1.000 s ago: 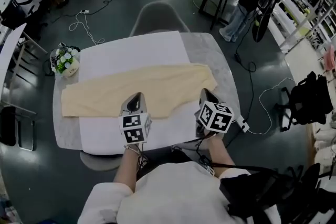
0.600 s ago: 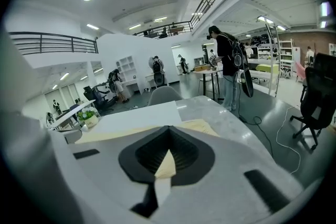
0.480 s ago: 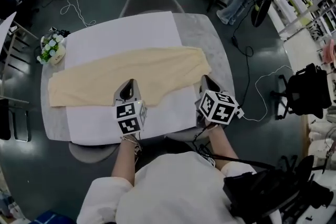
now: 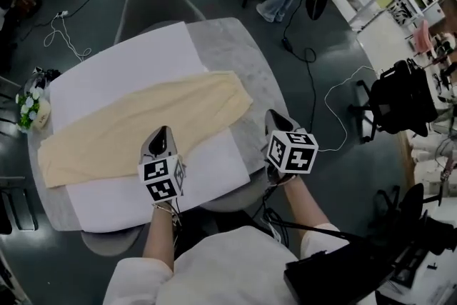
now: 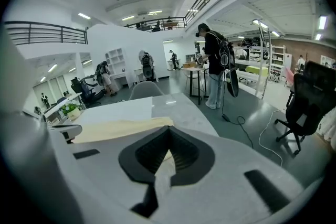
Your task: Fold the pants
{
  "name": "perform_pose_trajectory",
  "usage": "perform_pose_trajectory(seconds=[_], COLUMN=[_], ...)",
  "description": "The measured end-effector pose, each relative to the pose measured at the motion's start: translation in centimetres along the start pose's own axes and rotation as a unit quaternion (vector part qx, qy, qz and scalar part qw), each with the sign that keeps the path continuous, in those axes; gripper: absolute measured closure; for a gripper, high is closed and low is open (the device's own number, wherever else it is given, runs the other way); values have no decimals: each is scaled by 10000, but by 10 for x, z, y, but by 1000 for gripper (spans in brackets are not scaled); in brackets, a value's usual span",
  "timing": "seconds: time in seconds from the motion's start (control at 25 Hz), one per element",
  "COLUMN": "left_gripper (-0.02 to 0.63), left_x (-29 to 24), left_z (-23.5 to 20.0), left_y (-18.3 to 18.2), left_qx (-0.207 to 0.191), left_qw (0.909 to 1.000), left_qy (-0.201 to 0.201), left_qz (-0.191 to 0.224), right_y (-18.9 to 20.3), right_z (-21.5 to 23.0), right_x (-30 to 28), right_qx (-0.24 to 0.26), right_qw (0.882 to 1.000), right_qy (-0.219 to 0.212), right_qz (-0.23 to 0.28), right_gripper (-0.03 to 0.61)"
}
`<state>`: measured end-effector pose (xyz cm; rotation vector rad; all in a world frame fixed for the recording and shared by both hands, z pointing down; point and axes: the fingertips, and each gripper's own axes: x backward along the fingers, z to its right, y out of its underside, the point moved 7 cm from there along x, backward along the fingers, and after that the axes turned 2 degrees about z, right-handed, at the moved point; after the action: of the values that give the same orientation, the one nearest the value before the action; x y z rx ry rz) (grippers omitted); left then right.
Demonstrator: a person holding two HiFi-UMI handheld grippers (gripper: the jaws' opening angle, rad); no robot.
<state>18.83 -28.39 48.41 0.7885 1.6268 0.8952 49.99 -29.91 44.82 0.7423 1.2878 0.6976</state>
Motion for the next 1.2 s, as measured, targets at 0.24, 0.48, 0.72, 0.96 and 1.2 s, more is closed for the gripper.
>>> perform_pose_trajectory(seconds=[0.24,0.48,0.72,0.96,1.2], left_gripper=[612,612,612,612,612], left_x=[-36,-61,-70,-77,-77], left_z=[16,18,7,-2,-9], left_y=[9,23,33,35,41], left_qx=[23,105,195,300,363], left_qw=[9997,9989,9975,9961,9947], left_qy=[11,-127,-423,-646,-787], left_qz=[-260,-435,-530,-526,-561], right_y=[2,11,22,22,29], right_z=[26,40,40,32,25], right_x=[-65,-123,-162,-193,-212], right_qx=[-8,224,511,799,956], right_qw=[9990,9961,9911,9845,9786], right_qy=[-395,-661,-894,-1162,-1319], right_qz=[-226,-535,-845,-1041,-1254], right_gripper=[584,581,524,484,432])
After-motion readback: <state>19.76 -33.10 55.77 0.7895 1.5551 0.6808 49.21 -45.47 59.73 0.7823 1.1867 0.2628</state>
